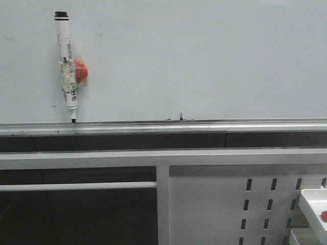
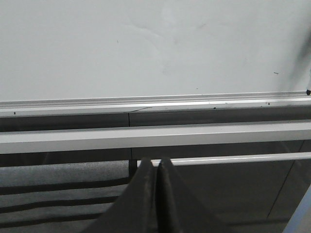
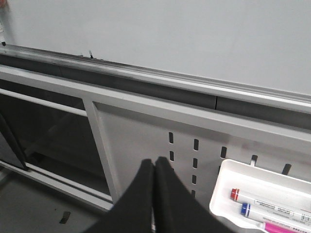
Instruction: Write number 1 on whiteboard
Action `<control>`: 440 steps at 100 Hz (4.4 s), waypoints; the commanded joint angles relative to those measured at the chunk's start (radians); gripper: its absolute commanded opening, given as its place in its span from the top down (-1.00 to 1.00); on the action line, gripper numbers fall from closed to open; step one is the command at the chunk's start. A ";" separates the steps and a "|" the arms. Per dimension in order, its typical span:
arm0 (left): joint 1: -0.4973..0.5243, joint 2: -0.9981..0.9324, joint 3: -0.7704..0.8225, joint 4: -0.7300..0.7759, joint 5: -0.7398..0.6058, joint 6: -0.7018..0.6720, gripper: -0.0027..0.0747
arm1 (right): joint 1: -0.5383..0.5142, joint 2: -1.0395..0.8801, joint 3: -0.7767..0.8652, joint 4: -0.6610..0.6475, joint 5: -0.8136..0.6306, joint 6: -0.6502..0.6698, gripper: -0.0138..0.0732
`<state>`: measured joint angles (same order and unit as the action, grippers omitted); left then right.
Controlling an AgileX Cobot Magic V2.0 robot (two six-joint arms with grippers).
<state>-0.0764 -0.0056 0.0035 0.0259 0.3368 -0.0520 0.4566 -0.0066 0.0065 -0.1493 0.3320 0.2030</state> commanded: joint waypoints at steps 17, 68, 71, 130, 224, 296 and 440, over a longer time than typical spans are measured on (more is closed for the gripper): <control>0.002 -0.021 0.035 -0.006 -0.055 -0.011 0.98 | -0.006 -0.024 0.014 -0.018 -0.024 -0.008 0.83; 0.002 -0.021 0.035 -0.006 -0.055 -0.011 0.98 | -0.006 -0.024 0.014 -0.021 -0.019 -0.008 0.83; 0.002 -0.021 0.035 -0.006 -0.055 -0.011 0.98 | -0.006 -0.024 0.014 -0.024 -0.019 -0.008 0.83; 0.002 -0.021 0.035 -0.162 -0.110 -0.011 0.98 | -0.006 -0.024 0.014 -0.263 -0.041 -0.008 0.83; 0.002 0.017 -0.131 -0.830 -0.146 0.257 0.98 | -0.011 -0.009 -0.100 0.381 -0.384 0.044 0.81; -0.125 0.713 -0.644 -0.654 0.269 0.916 0.38 | -0.011 0.385 -0.475 0.073 -0.123 0.044 -0.34; -0.636 1.222 -0.426 -0.285 -0.811 0.022 0.04 | -0.011 0.385 -0.475 -0.010 -0.027 0.044 -0.34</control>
<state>-0.6959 1.2160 -0.3911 -0.2336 -0.3705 -0.0947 0.4501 0.3648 -0.4298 -0.1427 0.3670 0.2490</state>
